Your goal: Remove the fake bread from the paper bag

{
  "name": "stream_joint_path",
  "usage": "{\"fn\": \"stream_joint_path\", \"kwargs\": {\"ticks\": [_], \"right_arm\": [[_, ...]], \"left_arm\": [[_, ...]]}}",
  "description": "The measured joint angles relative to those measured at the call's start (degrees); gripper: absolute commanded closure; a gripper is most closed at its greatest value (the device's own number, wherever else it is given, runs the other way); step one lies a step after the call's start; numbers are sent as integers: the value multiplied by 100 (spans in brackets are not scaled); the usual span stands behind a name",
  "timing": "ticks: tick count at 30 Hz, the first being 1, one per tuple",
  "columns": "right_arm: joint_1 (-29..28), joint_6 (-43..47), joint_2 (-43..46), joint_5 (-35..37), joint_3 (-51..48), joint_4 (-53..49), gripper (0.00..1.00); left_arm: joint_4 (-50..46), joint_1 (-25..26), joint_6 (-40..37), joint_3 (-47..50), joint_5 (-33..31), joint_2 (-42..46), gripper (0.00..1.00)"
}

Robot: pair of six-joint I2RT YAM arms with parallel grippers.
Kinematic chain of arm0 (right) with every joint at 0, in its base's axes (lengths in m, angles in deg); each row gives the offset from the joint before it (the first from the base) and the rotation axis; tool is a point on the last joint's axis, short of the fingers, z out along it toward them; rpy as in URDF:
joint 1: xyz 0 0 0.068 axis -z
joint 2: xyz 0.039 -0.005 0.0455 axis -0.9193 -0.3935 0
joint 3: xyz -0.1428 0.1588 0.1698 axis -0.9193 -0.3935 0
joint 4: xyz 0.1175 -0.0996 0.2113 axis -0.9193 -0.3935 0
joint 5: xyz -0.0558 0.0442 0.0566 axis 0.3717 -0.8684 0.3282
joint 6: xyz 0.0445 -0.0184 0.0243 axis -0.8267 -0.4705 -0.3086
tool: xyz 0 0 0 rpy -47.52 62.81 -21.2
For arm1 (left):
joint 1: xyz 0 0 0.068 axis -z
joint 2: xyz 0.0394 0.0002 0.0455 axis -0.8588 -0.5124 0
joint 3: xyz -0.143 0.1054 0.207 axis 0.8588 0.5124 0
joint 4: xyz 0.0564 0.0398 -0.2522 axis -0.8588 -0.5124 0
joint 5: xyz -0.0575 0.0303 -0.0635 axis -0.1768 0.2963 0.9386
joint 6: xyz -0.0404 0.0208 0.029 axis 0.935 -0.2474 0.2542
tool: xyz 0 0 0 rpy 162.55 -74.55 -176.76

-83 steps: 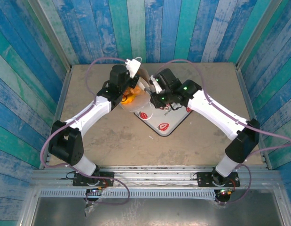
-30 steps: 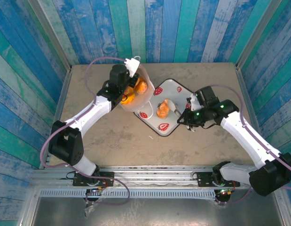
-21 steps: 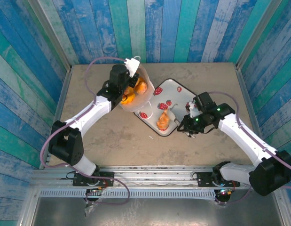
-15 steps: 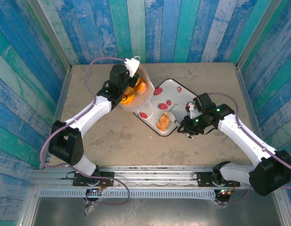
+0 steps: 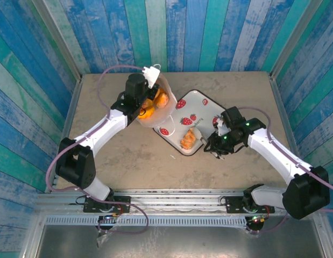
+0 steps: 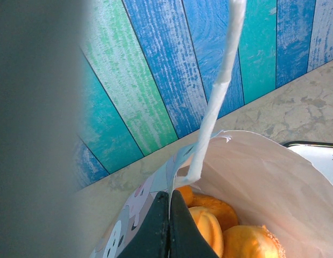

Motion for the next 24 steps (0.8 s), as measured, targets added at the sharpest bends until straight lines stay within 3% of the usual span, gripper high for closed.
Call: {"fn": "stream_joint_path", "kwargs": {"ticks": [4,24], "right_arm": [[155,35,0,24,-2,-61,52],[846,350,284,214,120,-568,56]], "left_arm": [[0,0,2,0,2,0,99],[-13,0,2,0,39,0,100]]}}
